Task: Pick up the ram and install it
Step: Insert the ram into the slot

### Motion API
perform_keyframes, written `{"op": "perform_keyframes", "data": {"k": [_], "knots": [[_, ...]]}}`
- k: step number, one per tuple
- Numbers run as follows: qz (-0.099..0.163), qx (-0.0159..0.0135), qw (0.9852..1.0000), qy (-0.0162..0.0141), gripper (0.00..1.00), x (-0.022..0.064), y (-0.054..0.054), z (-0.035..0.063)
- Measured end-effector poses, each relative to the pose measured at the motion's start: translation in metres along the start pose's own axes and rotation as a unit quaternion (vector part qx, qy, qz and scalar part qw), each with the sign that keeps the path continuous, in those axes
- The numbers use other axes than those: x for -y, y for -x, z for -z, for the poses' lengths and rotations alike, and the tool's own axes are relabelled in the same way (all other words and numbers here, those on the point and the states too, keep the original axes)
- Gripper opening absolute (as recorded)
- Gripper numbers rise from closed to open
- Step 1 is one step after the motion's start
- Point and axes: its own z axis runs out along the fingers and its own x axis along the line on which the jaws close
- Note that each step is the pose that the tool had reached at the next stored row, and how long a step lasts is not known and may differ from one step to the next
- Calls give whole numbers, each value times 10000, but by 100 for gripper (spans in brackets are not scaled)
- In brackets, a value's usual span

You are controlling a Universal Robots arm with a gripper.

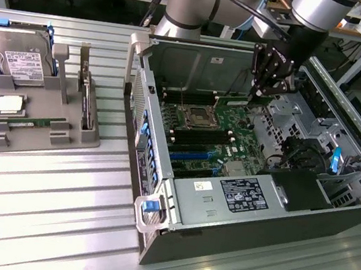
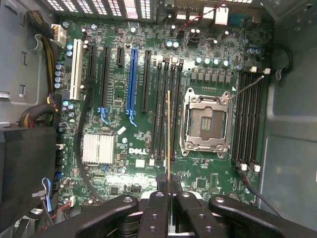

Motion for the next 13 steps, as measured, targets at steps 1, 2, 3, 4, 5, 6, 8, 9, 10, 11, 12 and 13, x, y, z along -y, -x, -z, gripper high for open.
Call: {"op": "perform_keyframes", "data": {"k": [1,2,3,4,5,6,8,9,10,11,12,13], "knots": [[0,0,10000,0,12,0,0,-2],[0,0,10000,0,12,0,0,-7],[0,0,10000,0,12,1,0,-14],[0,0,10000,0,12,1,0,-22],[0,0,10000,0,12,2,-1,-33],[0,0,10000,0,12,2,-1,-39],[0,0,10000,0,12,2,-1,-53],[0,0,10000,0,12,3,-1,-59],[0,0,10000,0,12,3,-1,-67],[0,0,10000,0,12,3,-2,-77],[0,0,10000,0,12,4,-2,-82],[0,0,10000,0,12,4,-2,-86]]}}
